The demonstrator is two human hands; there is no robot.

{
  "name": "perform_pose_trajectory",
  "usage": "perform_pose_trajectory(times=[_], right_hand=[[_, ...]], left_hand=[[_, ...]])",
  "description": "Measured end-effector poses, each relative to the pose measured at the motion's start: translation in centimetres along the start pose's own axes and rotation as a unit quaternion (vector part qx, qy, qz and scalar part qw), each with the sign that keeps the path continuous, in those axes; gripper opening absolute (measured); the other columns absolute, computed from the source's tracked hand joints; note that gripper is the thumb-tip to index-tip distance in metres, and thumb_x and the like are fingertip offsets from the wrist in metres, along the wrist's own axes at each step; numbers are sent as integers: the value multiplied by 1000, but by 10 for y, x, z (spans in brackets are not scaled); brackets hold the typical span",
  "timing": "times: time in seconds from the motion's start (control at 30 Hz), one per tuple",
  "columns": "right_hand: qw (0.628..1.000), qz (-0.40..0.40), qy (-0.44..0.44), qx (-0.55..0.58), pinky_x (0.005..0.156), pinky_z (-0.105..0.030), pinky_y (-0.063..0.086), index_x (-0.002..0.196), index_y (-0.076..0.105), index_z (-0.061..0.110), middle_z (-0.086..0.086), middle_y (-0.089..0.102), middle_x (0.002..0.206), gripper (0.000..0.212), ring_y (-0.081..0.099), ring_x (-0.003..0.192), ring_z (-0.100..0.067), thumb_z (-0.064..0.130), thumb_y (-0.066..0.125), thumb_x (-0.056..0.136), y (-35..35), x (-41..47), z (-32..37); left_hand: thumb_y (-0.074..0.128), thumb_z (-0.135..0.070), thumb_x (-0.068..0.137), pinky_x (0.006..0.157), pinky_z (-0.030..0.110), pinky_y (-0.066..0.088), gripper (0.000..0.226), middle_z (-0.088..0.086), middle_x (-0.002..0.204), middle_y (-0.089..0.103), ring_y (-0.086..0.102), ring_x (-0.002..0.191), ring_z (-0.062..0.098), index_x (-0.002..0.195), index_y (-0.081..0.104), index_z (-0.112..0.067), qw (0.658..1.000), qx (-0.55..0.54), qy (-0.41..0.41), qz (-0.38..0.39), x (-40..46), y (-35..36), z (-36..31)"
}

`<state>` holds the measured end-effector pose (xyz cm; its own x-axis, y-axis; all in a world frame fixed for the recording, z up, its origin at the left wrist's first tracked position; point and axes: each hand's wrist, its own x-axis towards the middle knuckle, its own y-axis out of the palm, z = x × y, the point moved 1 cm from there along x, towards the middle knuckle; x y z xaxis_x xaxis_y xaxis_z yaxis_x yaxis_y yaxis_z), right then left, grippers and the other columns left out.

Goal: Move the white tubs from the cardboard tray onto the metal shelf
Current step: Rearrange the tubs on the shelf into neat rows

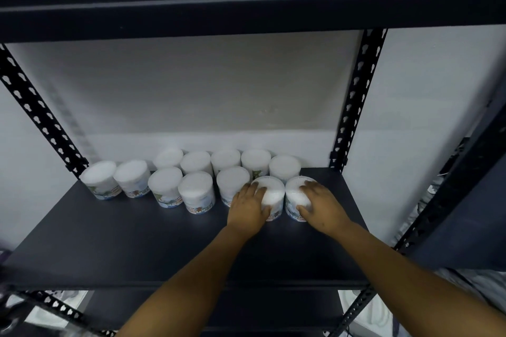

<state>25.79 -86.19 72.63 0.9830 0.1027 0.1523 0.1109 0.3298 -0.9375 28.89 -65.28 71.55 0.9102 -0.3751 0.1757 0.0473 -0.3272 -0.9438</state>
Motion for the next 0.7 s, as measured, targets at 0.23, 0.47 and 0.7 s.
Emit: perform_pose_trajectory(times=[0.23, 0.47, 0.7], right_hand=[[1000, -3, 4, 13, 113, -29, 18, 138, 42, 10, -10, 38, 147, 59, 32, 137, -25, 33, 60, 87, 2, 2, -1], [1000, 2, 6, 30, 114, -30, 19, 139, 41, 10, -9, 37, 148, 59, 31, 137, -25, 32, 61, 88, 2, 3, -1], [1000, -3, 1, 30, 114, -32, 20, 139, 41, 11, -10, 37, 148, 61, 31, 137, -25, 36, 61, 87, 0, 2, -1]], left_hand=[[50, -34, 94, 117, 34, 14, 56, 7, 155, 25, 19, 143, 23, 145, 32, -17, 1000, -15, 0, 9, 3, -1, 2], [51, -34, 94, 118, 34, 14, 56, 7, 155, 26, 20, 143, 22, 145, 34, -17, 999, -33, 2, 13, 3, -1, 5], [51, -37, 94, 119, 35, 13, 58, 7, 155, 25, 18, 144, 22, 145, 32, -17, 999, -45, 5, 12, 1, -4, 4]])
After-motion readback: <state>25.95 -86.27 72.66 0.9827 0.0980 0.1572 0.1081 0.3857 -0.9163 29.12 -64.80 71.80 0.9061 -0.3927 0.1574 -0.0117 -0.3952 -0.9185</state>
